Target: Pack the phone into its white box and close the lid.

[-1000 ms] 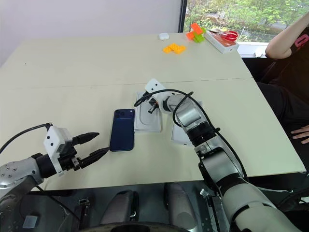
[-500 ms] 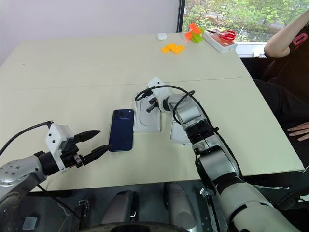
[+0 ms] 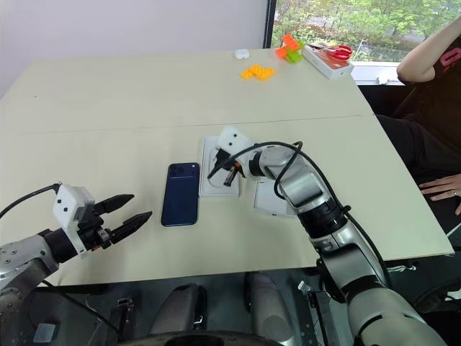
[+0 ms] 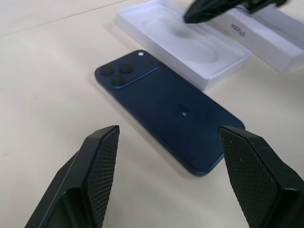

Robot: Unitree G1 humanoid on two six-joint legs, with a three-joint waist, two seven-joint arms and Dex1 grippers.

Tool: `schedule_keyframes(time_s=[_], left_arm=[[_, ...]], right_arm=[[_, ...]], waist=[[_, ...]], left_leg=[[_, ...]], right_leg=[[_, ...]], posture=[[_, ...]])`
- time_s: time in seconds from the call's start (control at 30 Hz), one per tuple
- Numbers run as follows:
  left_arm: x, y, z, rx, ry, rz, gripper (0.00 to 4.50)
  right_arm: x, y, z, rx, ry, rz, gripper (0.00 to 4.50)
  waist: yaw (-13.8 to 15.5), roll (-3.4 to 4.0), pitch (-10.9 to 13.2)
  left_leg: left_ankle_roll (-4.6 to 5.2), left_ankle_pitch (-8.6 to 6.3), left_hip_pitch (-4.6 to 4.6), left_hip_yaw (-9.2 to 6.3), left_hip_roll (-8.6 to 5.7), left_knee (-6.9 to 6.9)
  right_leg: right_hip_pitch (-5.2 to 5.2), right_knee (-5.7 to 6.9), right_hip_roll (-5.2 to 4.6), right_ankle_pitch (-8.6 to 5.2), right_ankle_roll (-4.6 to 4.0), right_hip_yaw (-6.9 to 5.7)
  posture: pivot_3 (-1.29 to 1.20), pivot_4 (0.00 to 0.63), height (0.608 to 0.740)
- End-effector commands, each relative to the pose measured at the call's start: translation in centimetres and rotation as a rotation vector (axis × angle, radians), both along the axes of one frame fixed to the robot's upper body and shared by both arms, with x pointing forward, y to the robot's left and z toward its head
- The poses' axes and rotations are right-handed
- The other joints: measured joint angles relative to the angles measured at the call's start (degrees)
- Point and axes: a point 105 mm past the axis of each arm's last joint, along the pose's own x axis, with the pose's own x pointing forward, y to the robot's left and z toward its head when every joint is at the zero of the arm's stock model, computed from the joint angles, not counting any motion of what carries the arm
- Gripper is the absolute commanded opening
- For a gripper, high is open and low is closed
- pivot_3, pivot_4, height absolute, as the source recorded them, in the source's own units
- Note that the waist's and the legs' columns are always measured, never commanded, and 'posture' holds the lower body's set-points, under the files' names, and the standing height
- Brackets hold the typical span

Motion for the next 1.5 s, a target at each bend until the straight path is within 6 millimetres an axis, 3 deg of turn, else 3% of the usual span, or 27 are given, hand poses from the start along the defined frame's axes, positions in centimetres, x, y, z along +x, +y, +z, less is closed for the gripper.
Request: schedule_keyframes(time_s=[0.03, 0.13, 0.27, 0.4, 0.57, 0.6, 0.7, 0.9, 1.0, 1.13, 1.5], left_arm=[[-0.2, 0.2, 0.5, 0.000, -0.017, -0.002, 3.52], [-0.2, 0.1, 0.4, 0.001, -0.011, -0.003, 3.52], [-0.1, 0.3, 0.2, -0.011, 0.010, 0.021, 3.52], [0.0, 0.9, -0.4, -0.054, 0.075, 0.103, 3.52], [0.3, 1.4, -0.8, -0.097, 0.143, 0.172, 3.52], [0.5, 1.8, -1.0, -0.133, 0.170, 0.214, 3.52], [1.0, 2.2, -1.9, -0.222, 0.267, 0.295, 4.33], [2.5, 1.1, -2.8, -0.373, 0.435, 0.351, 4.42], [2.7, -0.9, -2.5, -0.461, 0.554, 0.244, 4.42], [2.9, -2.1, -2.0, -0.518, 0.630, 0.180, 4.42], [3.6, -2.7, -1.8, -0.578, 0.710, 0.189, 4.42]], right_arm=[[-0.9, 0.6, -1.2, -0.031, 0.027, 0.007, 0.01], [-0.3, 0.2, -2.1, -0.079, 0.019, -0.050, 0.01], [-0.5, 0.2, -1.7, -0.071, 0.004, -0.038, 0.01], [-1.0, 0.7, 1.8, 0.021, -0.151, 0.043, 0.01], [-2.3, 0.8, 3.1, 0.063, -0.199, 0.118, 0.01], [-3.5, 0.8, 3.5, 0.075, -0.200, 0.181, 0.01], [-6.6, 0.9, 3.1, 0.060, -0.163, 0.327, 0.00], [-8.0, 0.8, 0.7, -0.026, -0.058, 0.370, 0.00], [-7.5, 1.3, -0.9, -0.064, -0.014, 0.337, 0.00], [-6.0, 2.0, -1.9, -0.092, 0.003, 0.261, 0.00], [-3.5, 3.1, -3.0, -0.122, 0.007, 0.112, 0.00]], waist=[[-0.04, 0.00, 0.00], [-0.04, -0.01, -0.01], [0.00, -0.02, -0.01], [-0.01, -0.01, -0.01], [-0.04, -0.02, -0.01], [-0.03, -0.03, -0.01], [0.18, -0.05, -0.02], [0.05, -0.14, -0.07], [0.07, -0.16, -0.08], [0.01, -0.16, -0.08], [0.29, -0.16, -0.08]], left_leg=[[0.00, 0.00, 0.04, 0.02, 0.00, 0.00], [-0.03, 0.03, 0.14, 0.08, -0.01, 0.04], [-0.03, 0.02, 0.59, 0.07, -0.01, 0.00], [-0.03, 0.02, 0.54, 0.11, -0.01, 0.00], [-0.03, 0.02, 0.58, 0.10, -0.01, 0.00], [-0.03, 0.02, 0.58, 0.10, -0.01, 0.00], [-0.03, 0.02, 0.58, 0.02, 0.00, -0.01], [-0.03, 0.02, 0.78, 0.03, -0.03, 0.01], [-0.03, 0.02, 0.80, -0.01, -0.02, 0.00], [-0.04, 0.02, 0.79, -0.02, -0.04, 0.00], [-0.07, 0.04, 0.74, -0.01, -0.11, 0.00]], right_leg=[[0.02, 0.01, 0.00, -0.03, 0.01, 0.01], [0.06, 0.05, 0.01, -0.10, -0.13, 0.06], [0.45, 0.02, 0.03, -0.17, -0.16, 0.05], [0.41, 0.01, 0.01, -0.14, -0.10, 0.09], [0.44, 0.01, 0.02, -0.06, 0.04, 0.09], [0.44, 0.01, 0.02, -0.07, 0.03, 0.09], [0.48, 0.03, 0.02, -0.07, 0.07, 0.04], [0.69, 0.04, 0.01, -0.07, 0.07, 0.07], [0.69, 0.09, 0.03, -0.05, 0.08, 0.03], [0.67, 0.09, -0.01, -0.01, 0.02, 0.08], [0.62, 0.10, -0.05, 0.03, -0.22, 0.10]], posture=[[0.00, 0.150, 0.730], [0.00, 0.150, 0.730], [0.00, 0.150, 0.730], [0.00, 0.150, 0.730], [0.00, 0.150, 0.730], [0.00, 0.150, 0.730], [0.00, 0.150, 0.730], [0.00, 0.150, 0.730], [0.00, 0.150, 0.730], [0.00, 0.150, 0.730], [0.00, 0.150, 0.730]])
